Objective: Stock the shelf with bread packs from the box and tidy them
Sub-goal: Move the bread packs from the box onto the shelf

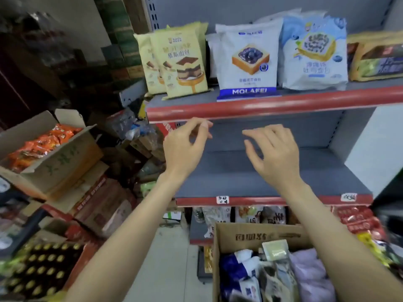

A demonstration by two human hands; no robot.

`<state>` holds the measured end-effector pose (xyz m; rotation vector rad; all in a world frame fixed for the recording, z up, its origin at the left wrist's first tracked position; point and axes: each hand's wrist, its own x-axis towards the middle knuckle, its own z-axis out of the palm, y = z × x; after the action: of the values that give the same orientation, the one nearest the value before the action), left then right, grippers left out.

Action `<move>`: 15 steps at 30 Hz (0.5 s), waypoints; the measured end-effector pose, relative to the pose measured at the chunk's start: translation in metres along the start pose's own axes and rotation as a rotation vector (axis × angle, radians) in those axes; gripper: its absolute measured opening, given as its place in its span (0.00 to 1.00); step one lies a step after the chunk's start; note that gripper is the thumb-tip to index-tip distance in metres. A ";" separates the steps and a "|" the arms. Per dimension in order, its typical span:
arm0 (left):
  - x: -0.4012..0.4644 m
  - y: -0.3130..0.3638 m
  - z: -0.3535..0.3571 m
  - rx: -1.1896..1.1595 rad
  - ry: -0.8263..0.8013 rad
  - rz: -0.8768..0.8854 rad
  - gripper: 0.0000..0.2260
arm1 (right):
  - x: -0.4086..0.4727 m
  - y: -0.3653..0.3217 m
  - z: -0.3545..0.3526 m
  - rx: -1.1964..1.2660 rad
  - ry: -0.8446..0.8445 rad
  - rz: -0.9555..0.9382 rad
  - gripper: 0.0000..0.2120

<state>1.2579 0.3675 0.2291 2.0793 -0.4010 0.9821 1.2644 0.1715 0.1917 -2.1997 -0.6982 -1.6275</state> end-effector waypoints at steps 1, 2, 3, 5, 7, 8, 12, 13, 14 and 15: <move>-0.021 0.002 0.004 -0.008 -0.016 -0.013 0.12 | -0.019 -0.001 -0.009 0.023 -0.051 0.043 0.07; -0.043 0.002 0.008 0.001 -0.051 -0.049 0.12 | -0.040 -0.001 -0.019 0.044 -0.135 0.102 0.07; -0.064 0.001 0.013 0.038 -0.116 -0.094 0.11 | -0.064 -0.001 -0.028 0.064 -0.254 0.177 0.06; -0.102 -0.001 0.021 0.203 -0.371 -0.208 0.10 | -0.112 0.001 -0.046 0.115 -0.561 0.370 0.06; -0.139 -0.007 0.031 0.337 -0.752 -0.366 0.10 | -0.161 0.009 -0.062 0.160 -0.921 0.572 0.09; -0.158 -0.010 0.036 0.350 -0.916 -0.452 0.11 | -0.188 0.014 -0.069 0.166 -1.075 0.627 0.11; -0.234 -0.018 0.067 0.321 -1.149 -0.676 0.12 | -0.276 0.021 -0.098 0.252 -1.353 0.750 0.13; -0.253 -0.020 0.077 0.312 -1.121 -0.701 0.11 | -0.295 0.022 -0.104 0.249 -1.379 0.791 0.13; -0.272 -0.023 0.087 0.291 -1.080 -0.724 0.11 | -0.312 0.023 -0.108 0.253 -1.387 0.841 0.12; -0.291 -0.026 0.097 0.268 -1.055 -0.745 0.11 | -0.326 0.021 -0.111 0.257 -1.386 0.895 0.12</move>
<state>1.1324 0.2964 -0.0433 2.5411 0.0382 -0.5729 1.1114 0.0320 -0.0848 -2.5483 -0.0556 0.4905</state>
